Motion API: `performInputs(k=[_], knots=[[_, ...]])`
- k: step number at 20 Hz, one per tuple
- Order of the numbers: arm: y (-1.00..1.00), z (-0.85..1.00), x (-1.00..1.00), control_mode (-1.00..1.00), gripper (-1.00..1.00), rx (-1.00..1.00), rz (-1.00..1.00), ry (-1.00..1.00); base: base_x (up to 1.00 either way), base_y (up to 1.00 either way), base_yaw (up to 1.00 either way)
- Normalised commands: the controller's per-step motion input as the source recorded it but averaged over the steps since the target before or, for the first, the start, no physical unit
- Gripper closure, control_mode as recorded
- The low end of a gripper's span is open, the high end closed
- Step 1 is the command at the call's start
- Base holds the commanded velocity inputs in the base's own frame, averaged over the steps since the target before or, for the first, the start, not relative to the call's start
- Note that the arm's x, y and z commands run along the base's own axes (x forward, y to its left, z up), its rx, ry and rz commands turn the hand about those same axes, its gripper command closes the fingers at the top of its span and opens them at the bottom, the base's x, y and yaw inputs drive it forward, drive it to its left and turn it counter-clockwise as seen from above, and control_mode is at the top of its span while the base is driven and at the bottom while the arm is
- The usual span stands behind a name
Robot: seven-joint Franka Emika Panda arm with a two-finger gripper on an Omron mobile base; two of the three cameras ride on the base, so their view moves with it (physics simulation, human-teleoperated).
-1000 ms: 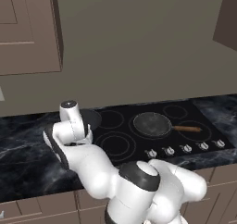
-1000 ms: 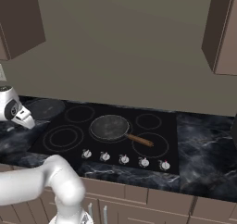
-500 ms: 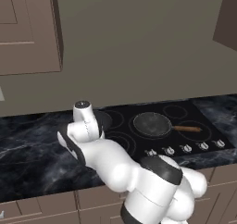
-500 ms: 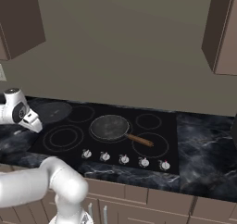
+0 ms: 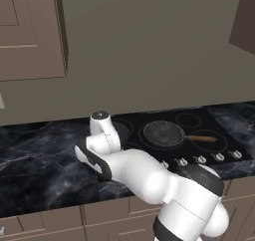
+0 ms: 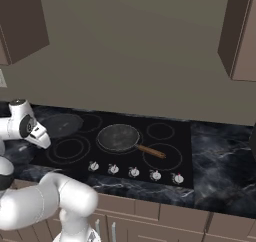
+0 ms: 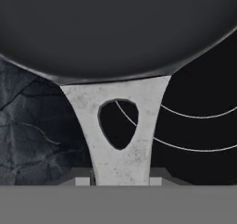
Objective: Place both pans onto different burners. Then place the potato and the chicken drumstick on different pans.
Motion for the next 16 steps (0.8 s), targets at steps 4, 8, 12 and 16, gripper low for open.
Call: performInputs(k=[4, 8, 12, 16], knots=[[-0.24, 0.0, -0.21, -1.0, 1.0, 0.0, 0.0, 0.02, 0.0, 0.0, 0.0], [-0.07, 0.0, -0.23, -1.0, 1.0, 0.0, 0.0, 0.03, 0.0, 0.0, 0.0], [0.0, 0.0, -0.12, -1.0, 1.0, 0.0, -0.05, 0.02, 0.0, 0.0, 0.0], [-0.03, 0.0, -0.08, -1.0, 1.0, 0.0, -0.07, 0.0, 0.0, 0.0, 0.0]])
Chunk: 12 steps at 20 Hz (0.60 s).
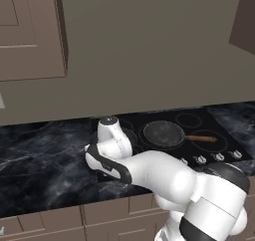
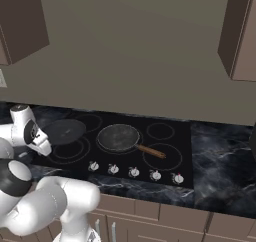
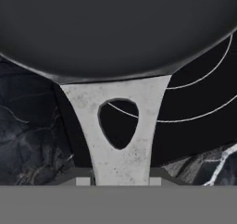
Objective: Place both pans onto different burners. Then place the potato and the chicken drumstick on different pans.
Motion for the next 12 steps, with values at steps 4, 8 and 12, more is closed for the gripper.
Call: performInputs(k=[4, 8, 12], knots=[[-0.03, 0.0, -0.13, -1.0, 1.0, 0.0, -0.15, 0.0, 0.0, 0.0, 0.0], [0.0, 0.0, -0.23, -1.0, 1.0, 0.02, -0.17, 0.03, 0.0, 0.0, 0.0], [0.0, -0.04, -0.37, -1.0, 1.0, 0.01, -0.14, 0.05, 0.0, 0.0, 0.0]])
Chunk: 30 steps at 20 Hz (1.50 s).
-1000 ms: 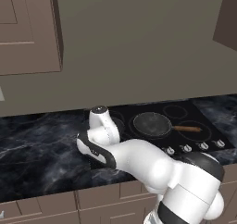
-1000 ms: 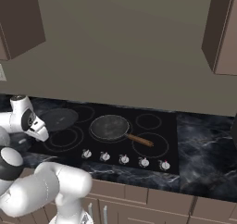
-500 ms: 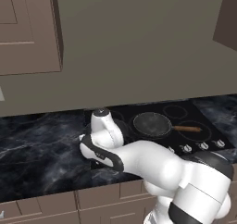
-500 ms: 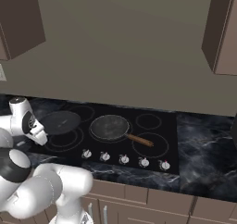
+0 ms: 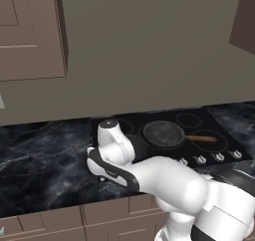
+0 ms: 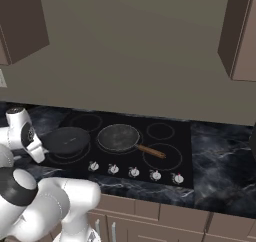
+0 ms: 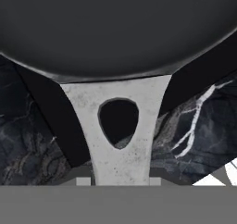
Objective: Place both pans onto different burners. Then place the potato and the chicken drumstick on different pans.
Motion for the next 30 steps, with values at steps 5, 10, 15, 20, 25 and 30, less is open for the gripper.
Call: performInputs(k=[5, 10, 15, 20, 25, 30], knots=[[0.0, -0.11, -0.11, -1.0, 1.0, 0.0, -0.08, 0.02, 0.0, 0.0, 0.0], [0.0, -0.13, 0.0, -1.0, 1.0, 0.0, -0.05, 0.0, 0.0, 0.0, 0.0], [0.0, -0.12, 0.0, -1.0, 1.0, 0.0, -0.02, 0.0, 0.0, 0.0, 0.0], [0.01, -0.11, 0.04, -1.0, 1.0, 0.0, 0.0, 0.0, 0.0, 0.0, 0.0], [0.09, -0.07, 0.14, -1.0, 1.0, 0.0, -0.02, 0.0, 0.0, 0.0, 0.0], [0.05, -0.04, 0.22, -1.0, 1.0, 0.0, -0.03, 0.0, 0.0, 0.0, 0.0]])
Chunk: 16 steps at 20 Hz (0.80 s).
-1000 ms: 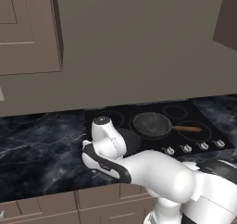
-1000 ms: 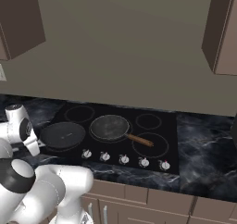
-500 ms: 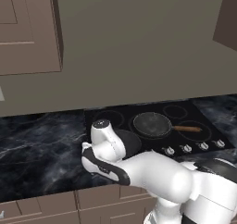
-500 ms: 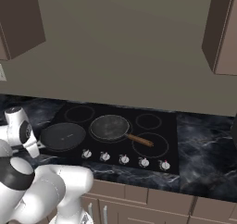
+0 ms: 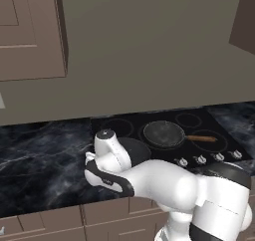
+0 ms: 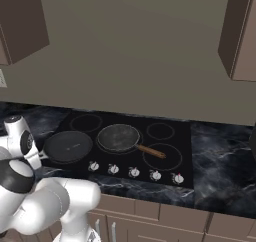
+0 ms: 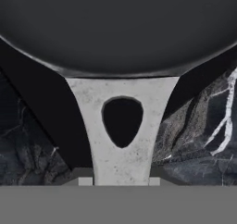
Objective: Place both pans onto different burners. Then place the potato and the chicken drumstick on different pans.
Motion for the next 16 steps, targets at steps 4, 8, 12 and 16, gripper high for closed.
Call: performInputs(k=[4, 8, 12, 16], knots=[[0.0, -0.01, 0.24, -1.0, 1.0, 0.0, -0.02, 0.0, 0.0, 0.0, 0.0], [0.0, -0.02, 0.1, -1.0, 1.0, 0.0, -0.01, 0.03, 0.0, 0.0, 0.0], [0.01, -0.08, 0.0, -1.0, 1.0, 0.0, 0.0, 0.06, 0.0, 0.0, 0.0], [0.0, -0.08, 0.0, -1.0, 1.0, 0.0, 0.0, 0.06, 0.0, 0.0, 0.0]])
